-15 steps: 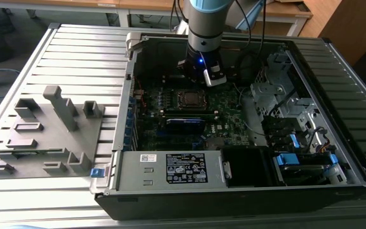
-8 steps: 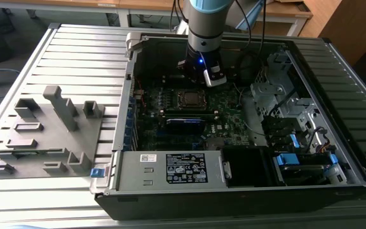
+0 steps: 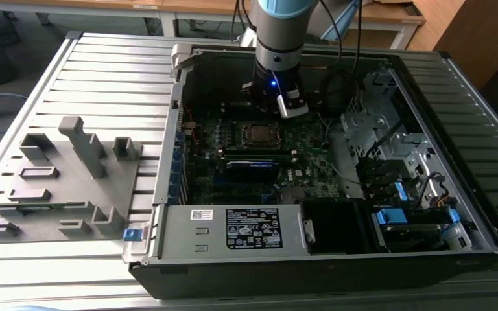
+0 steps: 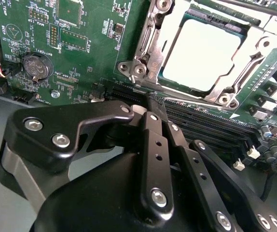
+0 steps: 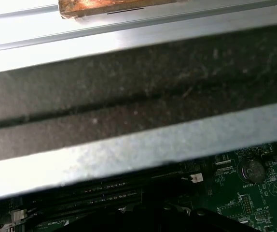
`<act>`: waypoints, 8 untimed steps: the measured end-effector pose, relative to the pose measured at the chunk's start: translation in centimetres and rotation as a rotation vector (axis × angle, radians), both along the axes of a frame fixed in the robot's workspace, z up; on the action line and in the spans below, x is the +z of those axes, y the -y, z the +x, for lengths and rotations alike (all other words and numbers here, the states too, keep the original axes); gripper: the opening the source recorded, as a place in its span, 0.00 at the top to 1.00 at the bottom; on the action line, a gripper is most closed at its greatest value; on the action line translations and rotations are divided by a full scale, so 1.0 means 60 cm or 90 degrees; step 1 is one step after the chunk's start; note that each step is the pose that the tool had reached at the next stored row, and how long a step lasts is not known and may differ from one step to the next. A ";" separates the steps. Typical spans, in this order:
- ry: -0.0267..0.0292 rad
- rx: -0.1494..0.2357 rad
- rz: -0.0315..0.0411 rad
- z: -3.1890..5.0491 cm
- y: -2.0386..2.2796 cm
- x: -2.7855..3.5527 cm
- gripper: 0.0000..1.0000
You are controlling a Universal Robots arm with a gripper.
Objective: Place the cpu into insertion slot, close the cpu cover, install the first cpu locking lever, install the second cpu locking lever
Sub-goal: 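Install the first cpu locking lever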
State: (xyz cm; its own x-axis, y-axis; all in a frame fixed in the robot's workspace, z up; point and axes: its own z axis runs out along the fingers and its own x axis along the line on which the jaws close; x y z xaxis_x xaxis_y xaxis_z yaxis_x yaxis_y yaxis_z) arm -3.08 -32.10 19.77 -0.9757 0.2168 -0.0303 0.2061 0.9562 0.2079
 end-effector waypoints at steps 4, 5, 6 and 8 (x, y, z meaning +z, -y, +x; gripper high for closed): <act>0.0000 0.000 0.0001 0.000 0.0000 0.002 0.89; 0.0000 0.000 0.0001 0.000 0.0000 0.003 0.89; 0.0000 0.000 0.0001 0.000 0.0000 0.003 0.89; 0.0001 0.000 0.0002 0.000 -0.0001 0.003 0.89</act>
